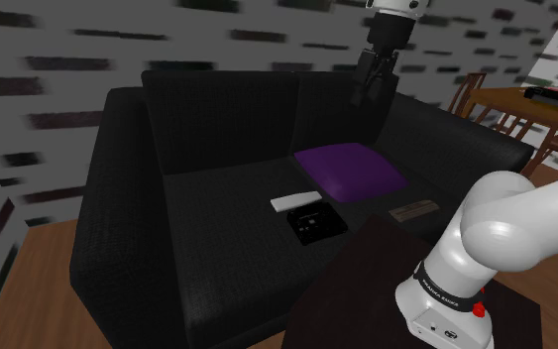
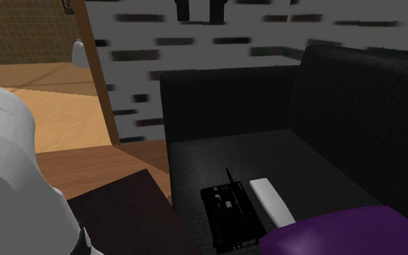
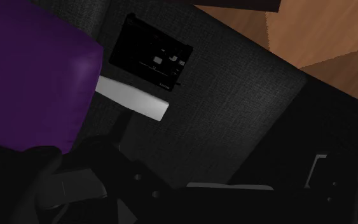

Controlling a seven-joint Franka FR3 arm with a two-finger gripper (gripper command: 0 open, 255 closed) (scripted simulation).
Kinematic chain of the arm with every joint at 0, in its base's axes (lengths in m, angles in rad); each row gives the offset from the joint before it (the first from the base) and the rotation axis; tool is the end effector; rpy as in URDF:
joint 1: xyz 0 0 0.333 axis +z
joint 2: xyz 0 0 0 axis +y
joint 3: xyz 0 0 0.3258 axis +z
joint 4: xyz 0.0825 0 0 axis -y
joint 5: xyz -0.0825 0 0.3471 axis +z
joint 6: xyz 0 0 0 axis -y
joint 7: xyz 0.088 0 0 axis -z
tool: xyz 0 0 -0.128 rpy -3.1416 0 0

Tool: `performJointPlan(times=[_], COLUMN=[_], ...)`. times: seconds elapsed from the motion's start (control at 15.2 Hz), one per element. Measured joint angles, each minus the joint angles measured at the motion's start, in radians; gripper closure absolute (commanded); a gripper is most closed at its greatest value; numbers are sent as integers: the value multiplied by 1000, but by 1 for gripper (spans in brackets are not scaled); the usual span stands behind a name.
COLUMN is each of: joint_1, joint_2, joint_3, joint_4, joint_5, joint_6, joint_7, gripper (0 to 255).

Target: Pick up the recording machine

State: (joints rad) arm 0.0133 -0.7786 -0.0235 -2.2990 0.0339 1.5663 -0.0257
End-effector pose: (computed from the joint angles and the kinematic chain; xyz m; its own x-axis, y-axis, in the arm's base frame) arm 0.2662 -0.0010 0.5990 0.9987 0.0216 0.0470 0.0239 -0.9985 -0.0491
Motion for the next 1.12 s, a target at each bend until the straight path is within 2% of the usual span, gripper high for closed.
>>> performJointPlan(times=[0.13, 0.4, 0.86, 1.12], joint_1=[4, 30, 65, 73], joint_2=[-8, -44, -56, -16], joint_3=[-2, -21, -81, -125], joint_4=[-23, -163, -398, -522], joint_5=[-6, -53, -164, -242], joint_6=[17, 132, 390, 578], joint_7=[-15, -127, -345, -461], gripper=[0, 0, 0, 0])
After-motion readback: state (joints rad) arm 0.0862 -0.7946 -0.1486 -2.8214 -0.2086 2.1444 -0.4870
